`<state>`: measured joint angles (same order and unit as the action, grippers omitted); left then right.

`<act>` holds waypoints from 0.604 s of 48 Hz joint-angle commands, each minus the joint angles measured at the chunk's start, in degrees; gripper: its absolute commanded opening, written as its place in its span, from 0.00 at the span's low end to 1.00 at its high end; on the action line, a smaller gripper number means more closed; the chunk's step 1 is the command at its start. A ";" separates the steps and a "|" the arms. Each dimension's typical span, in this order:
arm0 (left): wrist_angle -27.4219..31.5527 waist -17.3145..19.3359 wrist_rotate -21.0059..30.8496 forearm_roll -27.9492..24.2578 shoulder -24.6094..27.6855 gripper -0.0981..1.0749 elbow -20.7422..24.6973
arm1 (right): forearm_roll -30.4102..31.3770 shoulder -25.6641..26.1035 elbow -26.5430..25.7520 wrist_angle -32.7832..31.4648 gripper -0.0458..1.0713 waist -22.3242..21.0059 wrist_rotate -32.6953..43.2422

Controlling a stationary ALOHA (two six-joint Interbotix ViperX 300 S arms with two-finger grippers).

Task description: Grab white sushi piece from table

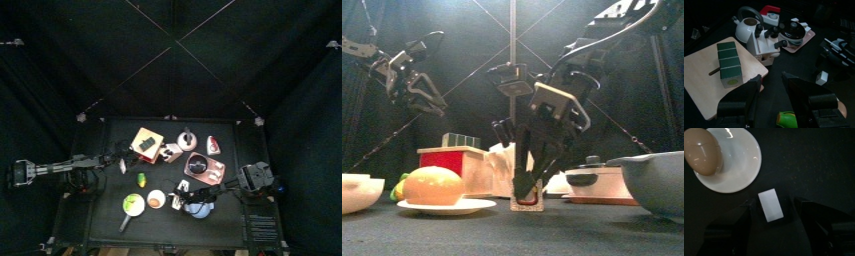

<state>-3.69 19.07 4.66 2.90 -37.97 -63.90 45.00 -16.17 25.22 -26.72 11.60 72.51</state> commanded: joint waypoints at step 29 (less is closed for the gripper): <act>-0.26 -0.09 0.00 0.00 0.09 0.75 0.79 | -1.05 10.63 1.49 -3.16 0.52 -0.09 0.79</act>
<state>-3.69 18.98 4.66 2.90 -37.97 -63.90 44.03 -8.26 27.07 -29.79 11.43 73.21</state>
